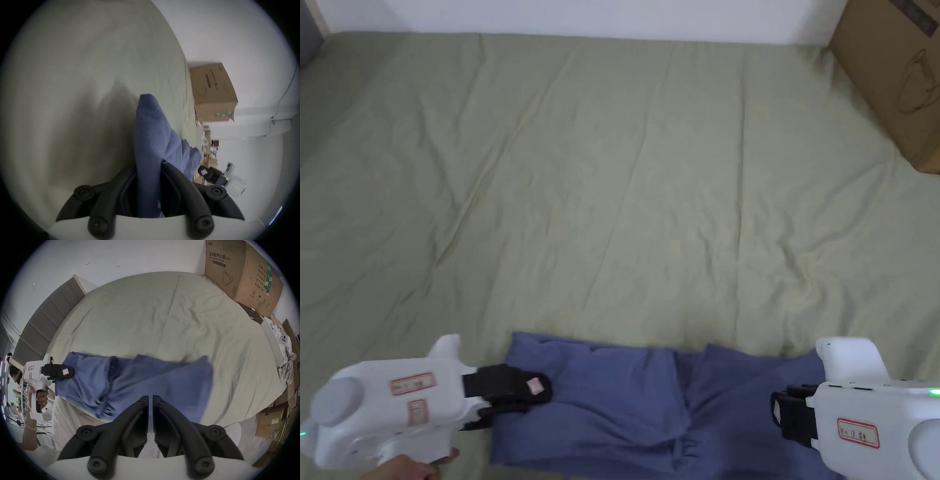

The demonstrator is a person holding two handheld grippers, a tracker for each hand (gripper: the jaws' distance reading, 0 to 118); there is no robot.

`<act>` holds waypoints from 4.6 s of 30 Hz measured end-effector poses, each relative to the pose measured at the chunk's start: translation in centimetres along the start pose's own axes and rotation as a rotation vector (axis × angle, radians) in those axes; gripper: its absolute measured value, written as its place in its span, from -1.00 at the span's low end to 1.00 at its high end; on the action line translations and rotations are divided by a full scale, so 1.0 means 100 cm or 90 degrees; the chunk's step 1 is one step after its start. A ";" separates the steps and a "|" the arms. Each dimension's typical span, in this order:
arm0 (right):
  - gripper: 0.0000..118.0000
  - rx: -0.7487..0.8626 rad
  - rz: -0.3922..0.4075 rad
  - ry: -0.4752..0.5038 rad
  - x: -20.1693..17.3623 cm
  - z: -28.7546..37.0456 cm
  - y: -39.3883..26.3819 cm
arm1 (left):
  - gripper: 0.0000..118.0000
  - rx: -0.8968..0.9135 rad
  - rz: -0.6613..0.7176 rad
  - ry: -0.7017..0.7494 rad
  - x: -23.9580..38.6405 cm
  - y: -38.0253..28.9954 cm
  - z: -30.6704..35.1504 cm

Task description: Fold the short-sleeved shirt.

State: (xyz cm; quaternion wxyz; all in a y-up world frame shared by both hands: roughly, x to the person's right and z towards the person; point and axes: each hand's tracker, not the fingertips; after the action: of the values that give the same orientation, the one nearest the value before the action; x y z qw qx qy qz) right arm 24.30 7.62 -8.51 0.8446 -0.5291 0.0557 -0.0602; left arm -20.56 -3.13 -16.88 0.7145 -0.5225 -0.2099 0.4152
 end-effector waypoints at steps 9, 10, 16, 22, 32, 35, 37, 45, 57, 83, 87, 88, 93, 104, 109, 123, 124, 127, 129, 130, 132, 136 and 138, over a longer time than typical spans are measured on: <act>-0.90 0.006 -0.018 0.028 0.001 -0.008 0.000 | -0.82 0.117 0.030 0.142 -0.010 0.016 0.107; -0.90 0.004 -0.021 0.030 0.001 -0.009 -0.001 | -0.82 0.123 0.022 0.146 0.002 0.012 0.108; -0.90 -0.003 -0.029 0.042 0.014 -0.014 -0.012 | -0.82 0.166 -0.007 0.160 0.090 -0.004 0.092; -0.90 0.004 -0.082 0.048 0.037 -0.012 -0.025 | -0.82 0.108 -0.163 0.183 0.176 -0.022 0.033; -0.90 0.012 -0.122 0.022 0.070 -0.009 -0.038 | 0.09 -0.130 -0.210 0.099 0.207 -0.052 -0.111; -0.90 0.011 -0.126 0.015 0.073 -0.010 -0.039 | 0.96 -0.141 -0.213 0.061 0.216 -0.054 -0.119; -0.90 0.012 -0.129 0.015 0.073 -0.009 -0.041 | 0.90 -0.111 -0.216 0.060 0.218 -0.048 -0.108; -0.90 0.012 -0.132 0.024 0.072 -0.012 -0.041 | -0.90 -0.022 -0.210 0.171 0.182 -0.040 -0.065; -0.90 0.010 -0.137 0.010 0.078 -0.005 -0.046 | -0.93 -0.208 -0.286 0.138 0.181 -0.091 -0.164; -0.90 0.009 0.003 0.047 -0.002 -0.014 -0.002 | -0.74 0.026 -0.138 0.087 0.101 -0.042 0.017; -0.90 0.001 0.043 0.060 -0.028 -0.031 0.014 | 1.00 0.009 -0.110 0.077 0.084 -0.041 0.021; -0.90 -0.002 0.060 0.062 -0.035 -0.037 0.017 | 0.96 0.012 -0.114 0.055 0.080 -0.041 0.022; -0.90 -0.032 0.113 0.018 -0.047 -0.082 0.029 | 0.95 -0.004 -0.096 0.039 0.066 -0.033 0.001; -0.90 -0.058 0.068 0.055 -0.036 -0.096 0.035 | 0.70 -0.112 -0.072 -0.058 0.044 -0.013 -0.067; -0.90 -0.056 0.078 0.042 -0.037 -0.093 0.035 | -0.31 -0.138 -0.119 0.010 0.044 -0.014 -0.090; -0.90 -0.016 0.015 0.048 -0.030 -0.062 0.046 | -0.44 -0.040 -0.261 0.299 0.033 0.076 0.076; -0.90 -0.019 0.006 0.043 -0.028 -0.064 0.043 | -0.44 -0.023 -0.261 0.360 0.025 0.091 0.096; -0.90 -0.031 -0.018 0.044 -0.024 -0.068 0.038 | -0.44 0.012 -0.268 0.505 0.007 0.126 0.141; -0.90 -0.048 -0.023 0.028 -0.023 -0.073 0.035 | -0.44 0.012 -0.278 0.653 -0.009 0.147 0.159; -0.90 -0.052 -0.020 0.015 -0.022 -0.077 0.033 | -0.44 0.009 -0.279 0.721 -0.018 0.156 0.167; -0.90 -0.060 -0.027 0.006 -0.021 -0.081 0.031 | -0.44 0.001 -0.318 0.816 -0.030 0.169 0.180; -0.90 -0.084 -0.052 0.015 -0.022 -0.088 0.033 | -0.44 -0.001 -0.318 0.907 -0.054 0.190 0.199; -0.90 -0.084 -0.052 0.012 -0.015 -0.094 0.032 | -0.39 -0.004 -0.352 0.958 -0.061 0.193 0.201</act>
State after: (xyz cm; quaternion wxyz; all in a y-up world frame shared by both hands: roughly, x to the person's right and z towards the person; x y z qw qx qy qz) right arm 21.49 0.93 -15.39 0.8041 -0.5849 0.0461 -0.0955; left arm -45.97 5.50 -26.45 0.7399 -0.5937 0.2049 -0.2410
